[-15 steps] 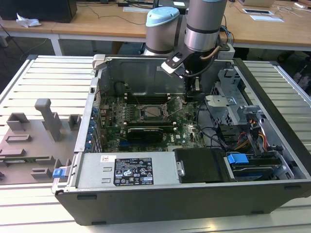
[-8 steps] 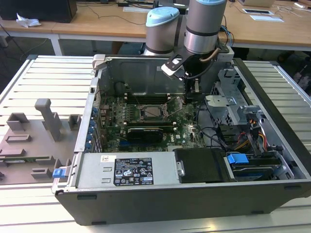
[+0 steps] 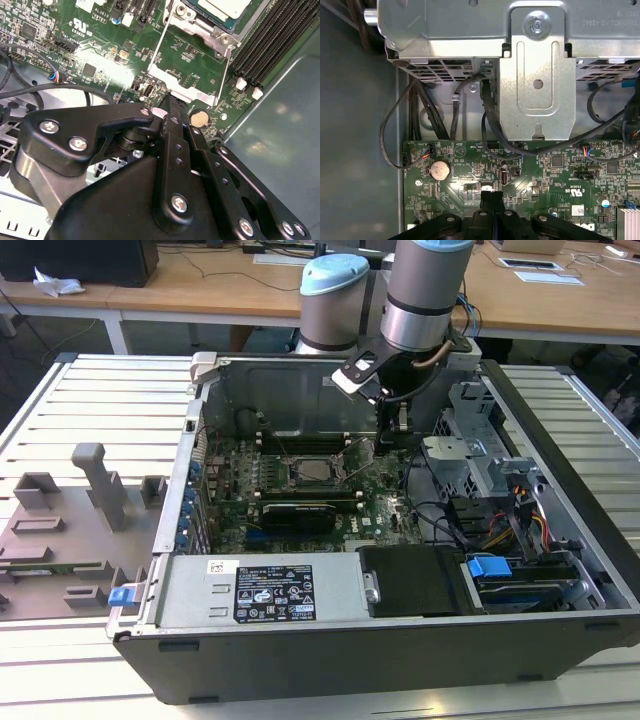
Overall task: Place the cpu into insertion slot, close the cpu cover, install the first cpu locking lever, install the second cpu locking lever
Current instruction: 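Close the cpu cover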
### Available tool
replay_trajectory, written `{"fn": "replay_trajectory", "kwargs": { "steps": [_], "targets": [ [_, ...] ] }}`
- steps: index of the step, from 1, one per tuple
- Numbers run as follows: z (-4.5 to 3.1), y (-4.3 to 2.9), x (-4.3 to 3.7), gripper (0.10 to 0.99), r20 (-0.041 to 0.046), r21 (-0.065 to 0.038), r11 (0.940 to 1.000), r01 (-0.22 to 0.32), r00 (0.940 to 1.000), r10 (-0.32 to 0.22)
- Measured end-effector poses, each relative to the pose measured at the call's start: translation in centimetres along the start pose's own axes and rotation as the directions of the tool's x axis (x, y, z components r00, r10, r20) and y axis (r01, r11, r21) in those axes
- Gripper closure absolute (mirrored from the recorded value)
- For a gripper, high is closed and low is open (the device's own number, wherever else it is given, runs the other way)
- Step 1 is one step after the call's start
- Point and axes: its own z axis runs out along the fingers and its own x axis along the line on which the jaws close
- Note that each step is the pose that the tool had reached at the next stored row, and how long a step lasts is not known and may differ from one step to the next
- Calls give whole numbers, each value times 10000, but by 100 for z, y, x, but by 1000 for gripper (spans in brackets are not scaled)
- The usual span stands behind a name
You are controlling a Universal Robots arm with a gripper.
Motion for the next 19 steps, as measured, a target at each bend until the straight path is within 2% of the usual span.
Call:
{"fn": "replay_trajectory", "kwargs": {
  "steps": [9,19],
  "targets": [
    [0,-12,0,980,-1,0,10000,0,10000,0],
    [-5,-98,-1,980,-1,-20,10000,1,10000,-1]
  ]
}}
